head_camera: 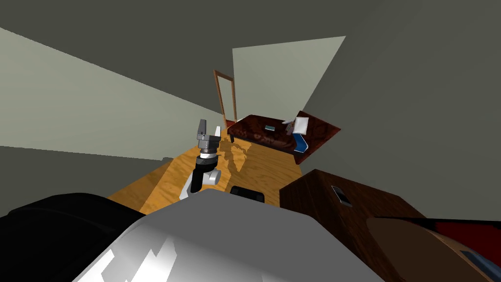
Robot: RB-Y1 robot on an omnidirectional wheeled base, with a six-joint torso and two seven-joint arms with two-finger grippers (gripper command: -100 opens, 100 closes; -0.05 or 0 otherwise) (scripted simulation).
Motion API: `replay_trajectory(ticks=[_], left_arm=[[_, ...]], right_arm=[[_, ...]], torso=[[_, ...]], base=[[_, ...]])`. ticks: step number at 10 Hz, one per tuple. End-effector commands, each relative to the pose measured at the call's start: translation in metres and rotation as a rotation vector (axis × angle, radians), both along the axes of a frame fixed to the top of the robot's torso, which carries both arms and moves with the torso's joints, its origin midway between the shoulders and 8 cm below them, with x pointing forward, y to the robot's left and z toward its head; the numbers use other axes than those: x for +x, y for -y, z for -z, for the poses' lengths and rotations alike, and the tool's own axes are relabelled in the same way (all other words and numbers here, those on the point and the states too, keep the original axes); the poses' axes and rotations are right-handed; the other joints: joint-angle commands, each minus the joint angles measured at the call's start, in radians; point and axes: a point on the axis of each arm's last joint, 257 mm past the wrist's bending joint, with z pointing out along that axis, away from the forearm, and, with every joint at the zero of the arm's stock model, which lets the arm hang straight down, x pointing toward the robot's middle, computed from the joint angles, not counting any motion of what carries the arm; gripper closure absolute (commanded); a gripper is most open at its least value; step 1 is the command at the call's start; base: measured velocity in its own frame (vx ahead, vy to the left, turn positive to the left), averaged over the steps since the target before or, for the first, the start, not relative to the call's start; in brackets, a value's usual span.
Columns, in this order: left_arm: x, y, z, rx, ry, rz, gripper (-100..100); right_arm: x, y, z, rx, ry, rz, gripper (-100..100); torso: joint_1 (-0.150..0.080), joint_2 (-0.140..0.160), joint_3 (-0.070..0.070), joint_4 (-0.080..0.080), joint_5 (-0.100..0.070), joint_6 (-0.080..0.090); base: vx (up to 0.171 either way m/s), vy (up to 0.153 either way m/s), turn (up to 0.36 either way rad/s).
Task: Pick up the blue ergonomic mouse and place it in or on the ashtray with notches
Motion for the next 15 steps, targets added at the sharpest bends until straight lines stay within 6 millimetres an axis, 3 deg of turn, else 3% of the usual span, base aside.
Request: replay_trajectory(ticks=[1,6,8,9,13,14,15], left_arm=[[0.000,0.000,0.000,0.000,0.000,0.000,0],[0.000,0.000,0.000,0.000,0.000,0.000,0],[0.000,0.000,0.000,0.000,0.000,0.000,0],[0.000,0.000,0.000,0.000,0.000,0.000,0],[0.000,0.000,0.000,0.000,0.000,0.000,0],[0.000,0.000,0.000,0.000,0.000,0.000,0],[0.000,0.000,0.000,0.000,0.000,0.000,0]], right_arm=[[0.010,-0.002,0.004,-0.006,0.001,-0.007,-100],[0.043,-0.017,0.016,-0.005,0.007,-0.034,-100],[0.042,-0.016,0.016,-0.002,0.008,-0.034,-100],[0.042,-0.016,0.016,-0.002,0.008,-0.034,100],[0.042,-0.017,0.016,-0.002,0.008,-0.034,100],[0.042,-0.017,0.016,-0.002,0.008,-0.034,0],[0.031,-0.012,0.012,0.000,0.007,-0.025,100]], torso=[[0.000,0.000,0.000,0.000,0.000,0.000],[0.000,0.000,0.000,0.000,0.000,0.000],[0.001,0.000,0.000,0.000,0.000,0.000],[0.001,-0.001,-0.001,0.000,0.000,0.000],[0.001,-0.002,-0.001,0.000,0.000,0.000],[0.002,-0.002,-0.001,0.000,0.000,0.000],[0.002,-0.002,-0.001,0.000,0.000,0.000]], base=[[-0.035,-0.029,-0.050],[-0.030,-0.032,-0.056],[-0.016,-0.011,-0.008],[0.000,0.000,0.000],[0.000,0.000,0.000],[0.000,0.000,0.000],[0.023,0.035,0.081]])
